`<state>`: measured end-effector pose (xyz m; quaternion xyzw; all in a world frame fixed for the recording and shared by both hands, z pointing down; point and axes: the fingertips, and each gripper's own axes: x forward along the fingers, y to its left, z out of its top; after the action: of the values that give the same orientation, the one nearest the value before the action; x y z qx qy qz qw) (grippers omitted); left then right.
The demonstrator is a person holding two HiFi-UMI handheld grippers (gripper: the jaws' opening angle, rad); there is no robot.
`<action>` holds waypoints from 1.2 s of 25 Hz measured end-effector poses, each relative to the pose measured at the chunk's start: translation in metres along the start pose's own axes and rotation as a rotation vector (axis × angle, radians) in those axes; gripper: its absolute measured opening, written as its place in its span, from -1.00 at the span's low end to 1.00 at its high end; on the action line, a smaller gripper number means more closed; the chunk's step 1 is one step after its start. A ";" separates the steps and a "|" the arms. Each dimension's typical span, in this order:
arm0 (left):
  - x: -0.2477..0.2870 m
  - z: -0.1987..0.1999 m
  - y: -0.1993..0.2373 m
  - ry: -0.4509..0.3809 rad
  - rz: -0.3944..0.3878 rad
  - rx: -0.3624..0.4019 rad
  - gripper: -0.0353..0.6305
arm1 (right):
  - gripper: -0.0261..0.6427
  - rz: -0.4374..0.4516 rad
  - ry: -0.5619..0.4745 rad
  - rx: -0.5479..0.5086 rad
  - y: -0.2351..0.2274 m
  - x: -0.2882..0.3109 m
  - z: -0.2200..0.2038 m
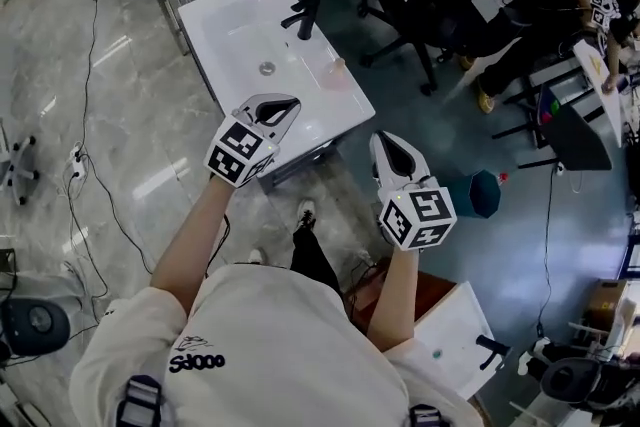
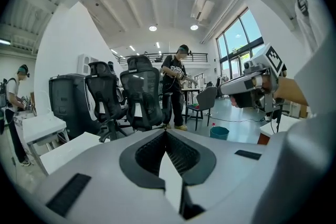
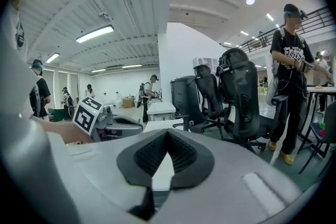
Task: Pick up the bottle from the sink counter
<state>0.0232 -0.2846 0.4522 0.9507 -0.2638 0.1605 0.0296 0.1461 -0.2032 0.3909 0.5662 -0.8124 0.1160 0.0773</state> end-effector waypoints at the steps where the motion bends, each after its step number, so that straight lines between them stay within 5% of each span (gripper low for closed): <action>1: 0.010 -0.002 0.004 0.009 0.003 -0.007 -0.88 | -0.89 0.004 0.011 -0.002 -0.007 0.007 -0.002; 15: 0.134 -0.036 0.048 0.128 0.000 -0.075 -0.86 | -0.89 0.065 0.124 0.063 -0.097 0.092 -0.041; 30: 0.221 -0.081 0.062 0.220 -0.026 -0.139 -0.42 | -0.90 0.131 0.205 0.158 -0.147 0.142 -0.091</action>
<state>0.1471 -0.4355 0.5978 0.9263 -0.2572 0.2447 0.1261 0.2345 -0.3553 0.5297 0.5014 -0.8239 0.2416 0.1071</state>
